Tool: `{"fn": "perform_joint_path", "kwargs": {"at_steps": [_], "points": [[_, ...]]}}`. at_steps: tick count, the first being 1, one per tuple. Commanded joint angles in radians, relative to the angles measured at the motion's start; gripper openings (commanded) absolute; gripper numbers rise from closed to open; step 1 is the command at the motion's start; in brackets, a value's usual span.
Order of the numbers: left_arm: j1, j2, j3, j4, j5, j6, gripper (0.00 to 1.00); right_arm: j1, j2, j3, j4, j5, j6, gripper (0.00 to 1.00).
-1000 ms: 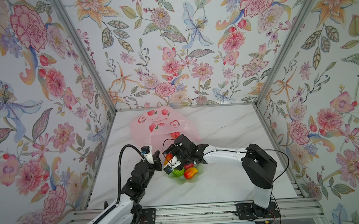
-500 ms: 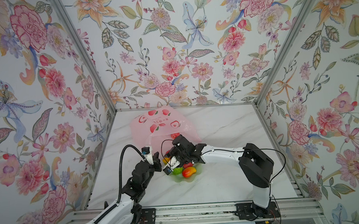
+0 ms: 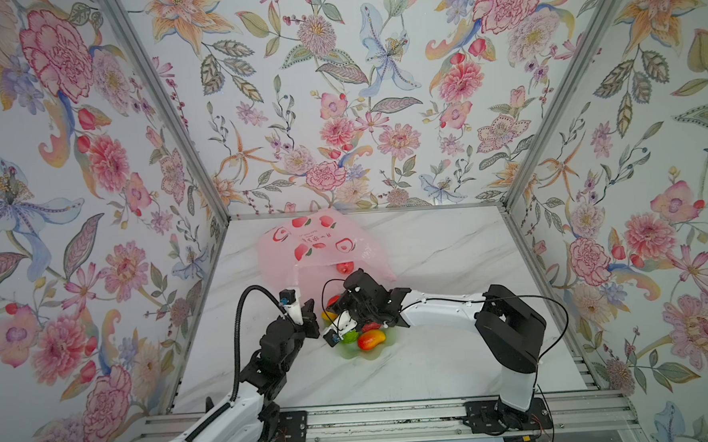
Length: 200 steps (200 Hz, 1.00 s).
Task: Place the fruits into the plastic bag
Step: 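Close the right gripper on the yellow-red mango, then lift the mango and carry it toward the bag opening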
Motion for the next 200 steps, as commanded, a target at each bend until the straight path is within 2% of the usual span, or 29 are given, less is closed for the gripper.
{"fn": "perform_joint_path", "kwargs": {"at_steps": [1,45,87,107,128,162,180,200], "points": [[0.0,-0.008,-0.002,0.025,0.015,-0.013,0.0,-0.005,-0.063,-0.037,0.033,0.006,0.032,0.37],[0.001,-0.005,-0.002,0.029,0.015,-0.015,0.0,-0.015,-0.146,-0.104,0.087,-0.02,0.091,0.37],[0.002,0.001,0.002,0.028,0.018,-0.013,0.0,-0.036,-0.232,-0.191,0.246,-0.091,0.302,0.37],[0.002,0.0,0.0,0.029,0.019,-0.013,0.0,-0.057,-0.28,-0.264,0.391,-0.146,0.48,0.37],[0.002,0.009,0.004,0.029,0.024,-0.012,0.0,-0.088,-0.322,-0.321,0.563,-0.226,0.75,0.36],[0.005,0.03,0.016,0.033,0.033,-0.009,0.0,-0.129,-0.319,-0.396,0.859,-0.23,1.166,0.36],[0.003,0.034,0.016,0.035,0.035,-0.008,0.0,-0.153,-0.289,-0.392,0.932,-0.233,1.34,0.36],[0.004,0.034,0.016,0.035,0.036,-0.008,0.0,-0.178,-0.248,-0.348,0.935,-0.252,1.456,0.36]]}}
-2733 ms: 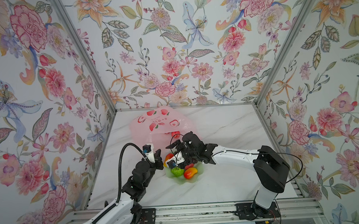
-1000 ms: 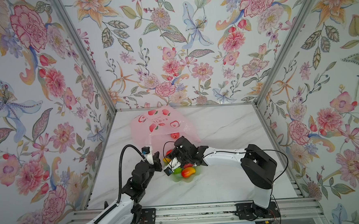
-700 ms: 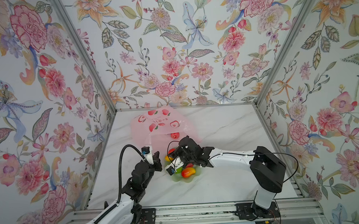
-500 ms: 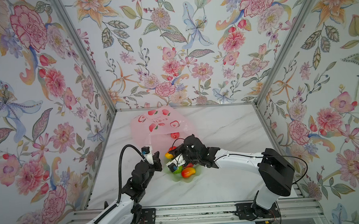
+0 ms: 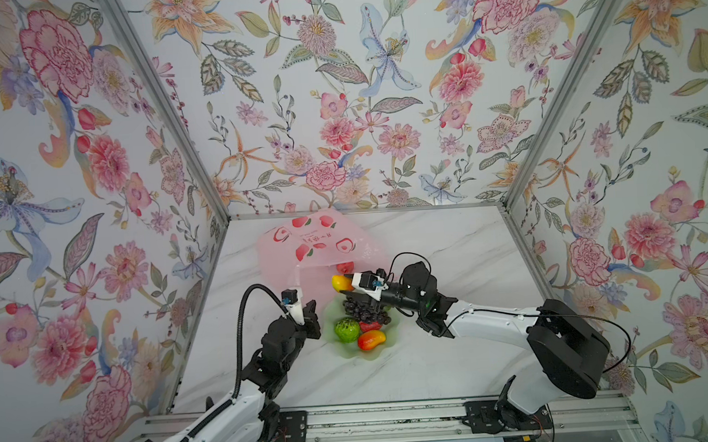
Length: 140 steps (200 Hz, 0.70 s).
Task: Place the fruits into the plastic bag
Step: 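Lift the mango and carry it toward the bag opening, then lower the mango into the bag and open the right gripper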
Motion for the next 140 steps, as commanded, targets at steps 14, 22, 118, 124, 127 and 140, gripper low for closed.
{"fn": "perform_joint_path", "kwargs": {"at_steps": [14,22,118,124,127,140], "points": [[0.004,0.002,0.016,0.03,0.014,0.0,0.0,-0.04,0.084,0.08,0.106,-0.05,0.35,0.36],[0.005,0.001,0.015,0.031,0.014,0.0,0.0,-0.045,0.104,0.109,0.076,-0.066,0.36,0.35],[0.005,0.016,0.022,0.031,0.022,0.005,0.0,-0.043,0.364,0.37,-0.177,-0.097,0.296,0.35],[0.006,0.015,0.022,0.031,0.022,0.004,0.0,-0.043,0.375,0.376,-0.179,-0.089,0.296,0.35],[0.006,0.016,0.022,0.032,0.021,0.003,0.0,-0.042,0.38,0.378,-0.179,-0.086,0.296,0.35],[0.006,0.015,0.022,0.031,0.018,0.003,0.0,-0.039,0.4,0.391,-0.18,-0.079,0.295,0.35]]}}
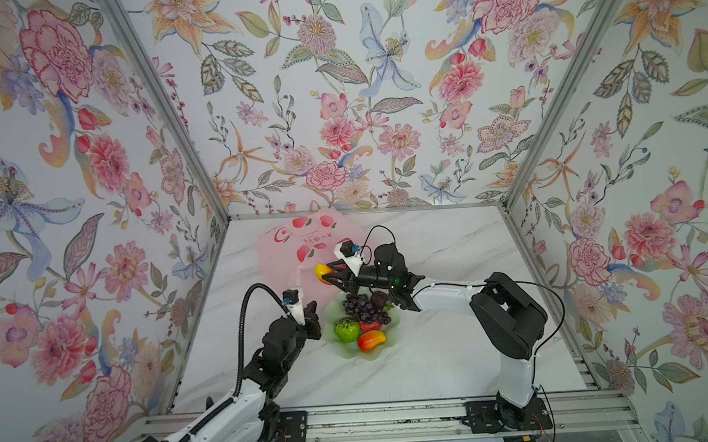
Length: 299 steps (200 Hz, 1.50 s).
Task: Place the fruits into the plastic bag
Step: 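Lower the mango into the bag and open the right gripper, then withdraw the empty right gripper from the bag back over the plate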
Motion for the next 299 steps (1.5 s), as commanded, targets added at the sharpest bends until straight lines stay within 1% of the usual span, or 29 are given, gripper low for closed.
{"fn": "perform_joint_path", "kwargs": {"at_steps": [1,33,58,93,146,154,161,165,178,187,210,249,252,256,257,299], "points": [[0.005,-0.002,0.022,0.031,0.015,0.003,0.0,0.008,0.032,0.042,-0.038,0.024,-0.01,0.35],[0.007,0.006,0.022,0.033,0.015,0.001,0.0,0.022,0.078,0.075,-0.052,0.066,-0.03,0.34],[0.006,0.002,0.022,0.033,0.015,0.002,0.0,0.026,0.118,0.139,-0.089,0.125,0.006,0.34],[0.006,-0.012,0.015,0.036,0.014,0.001,0.0,0.025,0.193,0.243,-0.087,0.209,0.115,0.34],[0.006,-0.032,0.006,0.036,0.014,0.001,0.0,0.016,0.318,0.394,-0.013,0.339,0.34,0.35],[0.006,-0.035,0.003,0.037,0.014,0.001,0.0,0.017,0.332,0.417,-0.009,0.358,0.368,0.36],[0.005,-0.038,0.002,0.036,0.014,0.002,0.0,0.019,0.346,0.434,-0.004,0.371,0.391,0.4],[0.006,-0.039,0.002,0.036,0.013,0.001,0.0,0.018,0.351,0.443,0.0,0.379,0.405,0.44],[0.004,-0.042,0.001,0.036,0.013,0.001,0.0,0.016,0.37,0.465,0.015,0.397,0.446,0.66],[0.005,-0.044,-0.001,0.037,0.011,0.002,0.0,0.017,0.379,0.476,0.026,0.401,0.465,0.75],[0.006,-0.053,-0.005,0.036,0.01,0.001,0.0,0.016,0.379,0.48,0.042,0.398,0.475,0.79],[0.006,-0.059,-0.008,0.035,0.009,0.0,0.0,0.014,0.346,0.431,0.069,0.383,0.47,0.83],[0.006,-0.059,-0.008,0.034,0.009,0.0,0.0,0.014,0.343,0.425,0.071,0.381,0.469,0.87],[0.006,-0.058,-0.008,0.035,0.009,0.0,0.0,0.013,0.337,0.418,0.074,0.381,0.467,0.99],[0.005,-0.057,-0.008,0.035,0.009,0.0,0.0,0.013,0.335,0.417,0.074,0.38,0.467,1.0],[0.006,-0.057,-0.007,0.031,0.005,0.0,0.0,0.011,0.27,0.332,0.101,0.358,0.452,0.99]]}}
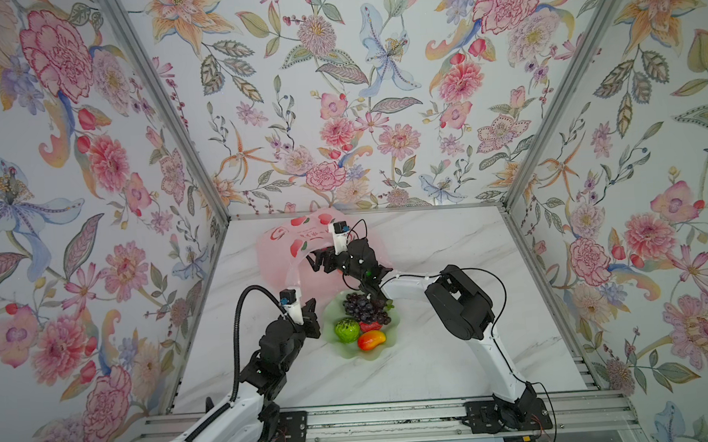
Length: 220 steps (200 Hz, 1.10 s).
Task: Place the fruits into the plastic bag
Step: 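Withdraw the empty right gripper from the bag back over the plate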
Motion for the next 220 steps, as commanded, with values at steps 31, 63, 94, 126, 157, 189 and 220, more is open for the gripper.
{"fn": "perform_joint_path", "kwargs": {"at_steps": [31,63,94,126,157,189,220], "points": [[0.006,-0.018,-0.012,0.02,-0.001,-0.005,0.0,-0.002,-0.167,-0.159,0.049,-0.024,-0.003,0.99],[0.005,-0.016,-0.009,0.017,-0.008,-0.01,0.0,0.02,-0.299,-0.31,0.004,-0.066,-0.009,0.99],[0.006,0.001,-0.001,0.016,-0.006,-0.008,0.0,0.058,-0.456,-0.471,-0.067,-0.08,-0.047,0.99],[0.006,0.008,0.004,0.015,-0.003,-0.008,0.0,0.098,-0.624,-0.536,-0.31,-0.053,-0.104,0.99],[0.006,0.006,0.004,0.013,-0.004,-0.008,0.0,0.117,-0.788,-0.566,-0.514,0.017,-0.126,0.99],[0.007,-0.004,0.0,0.013,-0.003,-0.009,0.0,0.031,-0.954,-0.677,-0.537,-0.194,0.022,0.99],[0.007,0.001,0.002,0.013,-0.003,-0.008,0.0,-0.025,-1.059,-0.794,-0.525,-0.253,0.102,0.99]]}}
